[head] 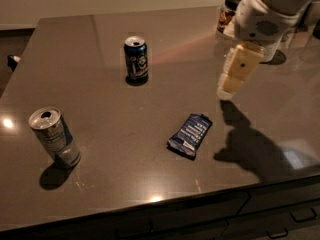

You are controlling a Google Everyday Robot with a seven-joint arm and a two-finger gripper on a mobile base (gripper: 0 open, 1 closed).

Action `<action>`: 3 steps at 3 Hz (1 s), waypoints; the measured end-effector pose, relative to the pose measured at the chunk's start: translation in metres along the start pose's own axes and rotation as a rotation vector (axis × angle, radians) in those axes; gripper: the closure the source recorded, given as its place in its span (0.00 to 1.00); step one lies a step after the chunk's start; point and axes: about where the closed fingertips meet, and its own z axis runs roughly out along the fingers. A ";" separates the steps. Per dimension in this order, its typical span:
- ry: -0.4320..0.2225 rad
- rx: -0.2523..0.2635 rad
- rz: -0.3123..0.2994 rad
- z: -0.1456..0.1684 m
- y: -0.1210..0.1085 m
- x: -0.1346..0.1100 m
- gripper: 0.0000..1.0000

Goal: Move pepsi can near rxbar blueberry

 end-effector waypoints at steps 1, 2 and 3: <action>-0.045 -0.002 0.007 0.017 -0.018 -0.024 0.00; -0.151 0.003 0.032 0.050 -0.047 -0.066 0.00; -0.219 0.001 0.051 0.076 -0.065 -0.093 0.00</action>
Offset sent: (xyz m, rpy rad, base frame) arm 0.1059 0.0855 -0.0184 0.2313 -0.0671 -0.0090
